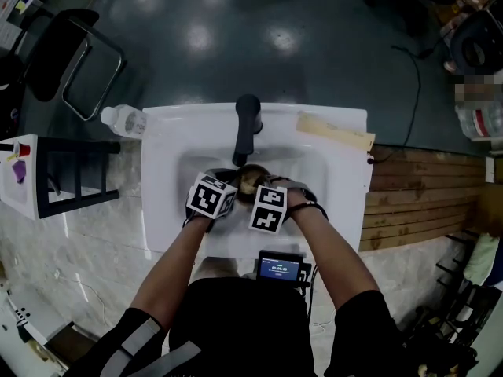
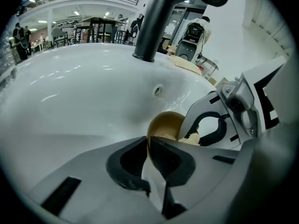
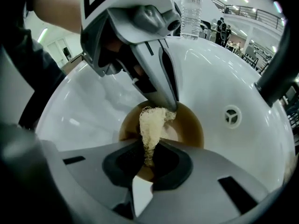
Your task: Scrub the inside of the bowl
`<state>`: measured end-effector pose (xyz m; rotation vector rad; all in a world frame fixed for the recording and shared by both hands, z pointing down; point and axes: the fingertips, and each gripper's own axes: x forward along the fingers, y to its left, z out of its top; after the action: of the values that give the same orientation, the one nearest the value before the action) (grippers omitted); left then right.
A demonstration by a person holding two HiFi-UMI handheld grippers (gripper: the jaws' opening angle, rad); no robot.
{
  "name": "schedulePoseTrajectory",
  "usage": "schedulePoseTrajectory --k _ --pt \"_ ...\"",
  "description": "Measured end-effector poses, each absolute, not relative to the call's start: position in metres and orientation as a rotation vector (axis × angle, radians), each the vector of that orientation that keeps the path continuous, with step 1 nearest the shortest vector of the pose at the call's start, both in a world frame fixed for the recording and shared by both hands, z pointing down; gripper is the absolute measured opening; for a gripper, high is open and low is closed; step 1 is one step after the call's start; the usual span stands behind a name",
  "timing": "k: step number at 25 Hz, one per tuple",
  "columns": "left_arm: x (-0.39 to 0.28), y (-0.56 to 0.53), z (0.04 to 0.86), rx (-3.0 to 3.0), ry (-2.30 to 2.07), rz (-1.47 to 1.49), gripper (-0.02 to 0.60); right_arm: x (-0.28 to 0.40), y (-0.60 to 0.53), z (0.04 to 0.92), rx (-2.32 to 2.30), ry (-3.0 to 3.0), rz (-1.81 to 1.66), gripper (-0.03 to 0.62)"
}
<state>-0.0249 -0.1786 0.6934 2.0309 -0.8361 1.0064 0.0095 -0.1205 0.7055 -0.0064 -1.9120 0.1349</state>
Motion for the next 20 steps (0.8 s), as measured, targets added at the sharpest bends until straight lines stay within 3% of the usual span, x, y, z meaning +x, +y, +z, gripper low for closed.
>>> schedulePoseTrajectory --k 20 --pt "-0.025 -0.177 0.697 2.027 -0.797 1.081 0.025 0.029 -0.106 0.669 -0.085 -1.949 0.073 0.04"
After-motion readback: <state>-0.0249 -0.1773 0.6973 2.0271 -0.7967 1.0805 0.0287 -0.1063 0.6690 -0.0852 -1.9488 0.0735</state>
